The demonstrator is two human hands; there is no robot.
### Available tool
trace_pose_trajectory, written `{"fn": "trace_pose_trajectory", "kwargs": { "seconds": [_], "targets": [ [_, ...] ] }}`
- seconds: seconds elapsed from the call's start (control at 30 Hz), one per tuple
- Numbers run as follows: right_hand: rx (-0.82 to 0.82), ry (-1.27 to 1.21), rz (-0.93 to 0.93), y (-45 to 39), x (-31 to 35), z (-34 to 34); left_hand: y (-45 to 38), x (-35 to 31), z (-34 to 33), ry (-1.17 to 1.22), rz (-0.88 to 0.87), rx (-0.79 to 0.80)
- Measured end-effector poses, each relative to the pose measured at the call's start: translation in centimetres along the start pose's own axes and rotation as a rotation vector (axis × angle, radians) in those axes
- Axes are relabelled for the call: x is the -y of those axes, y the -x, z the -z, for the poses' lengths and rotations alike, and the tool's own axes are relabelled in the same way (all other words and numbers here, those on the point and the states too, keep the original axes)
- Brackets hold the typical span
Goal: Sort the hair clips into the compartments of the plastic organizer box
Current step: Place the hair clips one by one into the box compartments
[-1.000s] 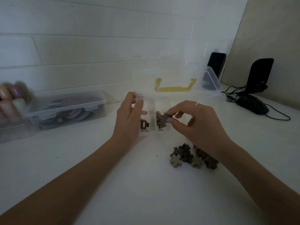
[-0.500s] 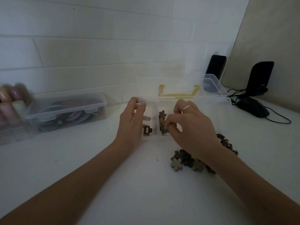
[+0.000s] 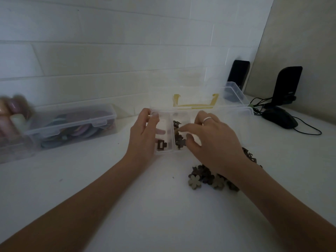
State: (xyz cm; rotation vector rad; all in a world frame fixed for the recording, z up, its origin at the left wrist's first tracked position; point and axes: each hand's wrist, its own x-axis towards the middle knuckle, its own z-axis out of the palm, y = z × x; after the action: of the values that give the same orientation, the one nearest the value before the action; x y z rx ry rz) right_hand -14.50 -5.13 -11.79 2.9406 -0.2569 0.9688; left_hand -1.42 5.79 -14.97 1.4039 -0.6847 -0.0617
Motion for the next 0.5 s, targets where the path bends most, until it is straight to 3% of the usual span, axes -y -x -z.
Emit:
{"fn": "trace_pose_trajectory", "kwargs": {
  "seconds": [0.2, 0.37, 0.5],
  "targets": [
    [-0.105, -0.240, -0.070, 0.3, -1.4, 2.3, -0.5, 0.3, 0.5, -0.004, 0.054, -0.042],
    [0.276, -0.273, 0.011, 0.4, -2.8, 3.5, -1.0, 0.5, 1.1, -0.039, 0.076, -0.095],
    [0.470, -0.387, -0.021, 0.6, -3.6, 3.1, -1.4, 0.6, 1.6, -0.040, 0.100, -0.139]
  ]
}}
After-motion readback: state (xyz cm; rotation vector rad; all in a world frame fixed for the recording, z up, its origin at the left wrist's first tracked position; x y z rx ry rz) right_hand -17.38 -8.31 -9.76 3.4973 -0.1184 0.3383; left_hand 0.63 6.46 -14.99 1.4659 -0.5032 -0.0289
